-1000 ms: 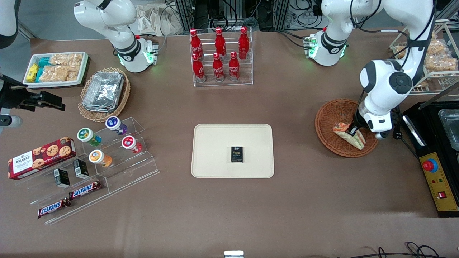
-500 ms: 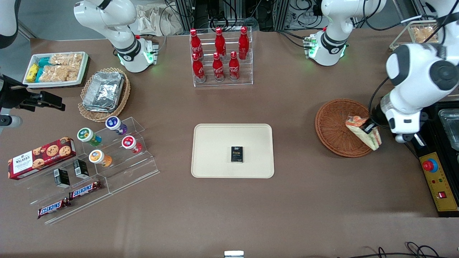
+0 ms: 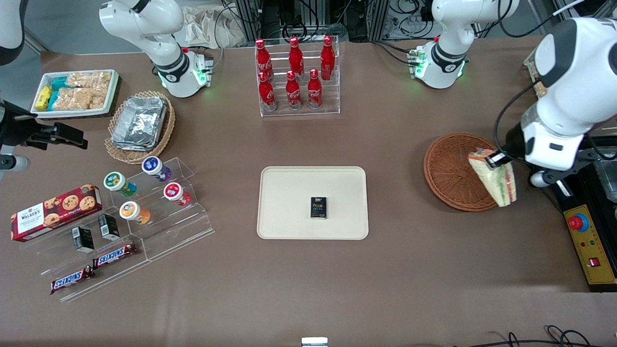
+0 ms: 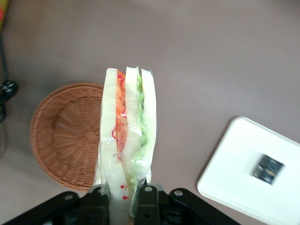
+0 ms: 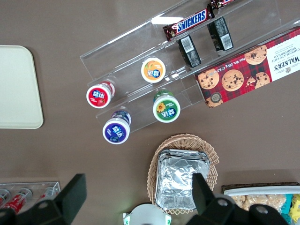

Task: Place sandwich from basket to tray
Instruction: 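Lift the sandwich out of the basket with the left gripper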

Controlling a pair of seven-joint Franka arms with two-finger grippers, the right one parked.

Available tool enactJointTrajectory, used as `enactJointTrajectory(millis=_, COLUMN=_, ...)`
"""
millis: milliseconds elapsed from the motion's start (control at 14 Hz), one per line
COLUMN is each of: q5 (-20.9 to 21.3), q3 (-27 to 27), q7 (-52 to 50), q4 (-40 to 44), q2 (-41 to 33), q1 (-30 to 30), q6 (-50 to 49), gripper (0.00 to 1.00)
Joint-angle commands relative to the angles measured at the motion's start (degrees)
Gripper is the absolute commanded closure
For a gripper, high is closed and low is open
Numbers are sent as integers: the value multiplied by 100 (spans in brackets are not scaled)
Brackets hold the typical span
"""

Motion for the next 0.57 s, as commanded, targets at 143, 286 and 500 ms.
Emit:
enactJointTrajectory(millis=143, q5=73, q3=-1000, q7=325, q4=662, q2=603, q1=10, q6=-253, gripper=100)
enactJointTrajectory(millis=286, q5=169, q3=-1404, q7=414, q4=777, q2=893, q1=1, q6=-166, gripper=100)
enactJointTrajectory(millis=500, q5=433, q3=-1889, q7=221, q4=865, q2=1385, q1=-7, q6=308, gripper=100)
